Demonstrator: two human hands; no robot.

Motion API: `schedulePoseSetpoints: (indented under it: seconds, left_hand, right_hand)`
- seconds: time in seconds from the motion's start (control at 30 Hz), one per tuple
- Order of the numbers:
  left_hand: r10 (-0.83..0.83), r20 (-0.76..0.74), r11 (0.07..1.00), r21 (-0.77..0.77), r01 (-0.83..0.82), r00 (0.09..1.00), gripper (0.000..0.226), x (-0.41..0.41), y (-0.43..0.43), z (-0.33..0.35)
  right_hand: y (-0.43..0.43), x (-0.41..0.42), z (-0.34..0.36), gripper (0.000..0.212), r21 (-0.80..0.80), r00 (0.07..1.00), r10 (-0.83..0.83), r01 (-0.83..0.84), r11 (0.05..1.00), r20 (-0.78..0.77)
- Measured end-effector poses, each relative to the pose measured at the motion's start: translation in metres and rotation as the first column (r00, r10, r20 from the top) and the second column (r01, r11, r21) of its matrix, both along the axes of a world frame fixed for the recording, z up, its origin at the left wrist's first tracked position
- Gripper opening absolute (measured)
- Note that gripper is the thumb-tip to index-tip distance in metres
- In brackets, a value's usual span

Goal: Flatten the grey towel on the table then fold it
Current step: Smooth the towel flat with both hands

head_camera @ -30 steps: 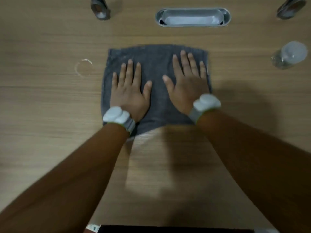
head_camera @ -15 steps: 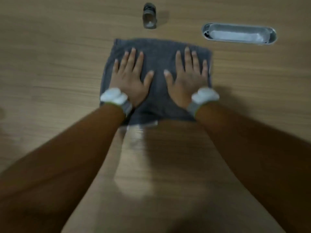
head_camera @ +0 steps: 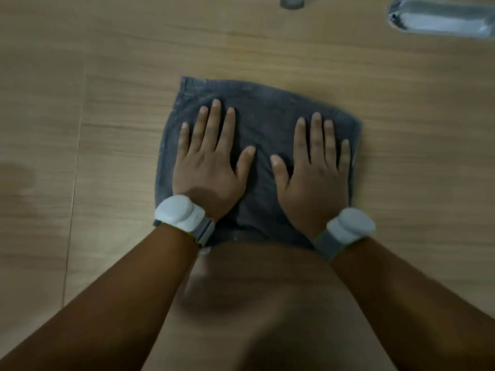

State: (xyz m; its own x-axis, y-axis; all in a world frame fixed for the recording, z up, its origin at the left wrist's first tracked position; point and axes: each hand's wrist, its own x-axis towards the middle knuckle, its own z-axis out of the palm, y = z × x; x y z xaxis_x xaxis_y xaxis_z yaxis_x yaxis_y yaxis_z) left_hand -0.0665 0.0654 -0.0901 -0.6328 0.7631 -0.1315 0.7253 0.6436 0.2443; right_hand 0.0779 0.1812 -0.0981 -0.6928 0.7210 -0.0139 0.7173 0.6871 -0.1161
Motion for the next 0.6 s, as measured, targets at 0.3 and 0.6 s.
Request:
schedulePoseSetpoints:
  seconds: [0.3,0.6]
  left_hand:
    - [0.038,-0.063,0.999,-0.001,-0.038,0.997,0.081,-0.149,0.066,-0.007]
    - [0.142,-0.037,0.989,0.034,-0.141,0.989,0.073,-0.066,-0.036,0.003]
  right_hand:
    - [0.092,-0.154,-0.004,0.08,-0.061,0.995,0.098,-0.098,0.993,0.002]
    - [-0.01,-0.089,0.003,0.075,-0.006,0.988,0.154,-0.154,0.988,-0.027]
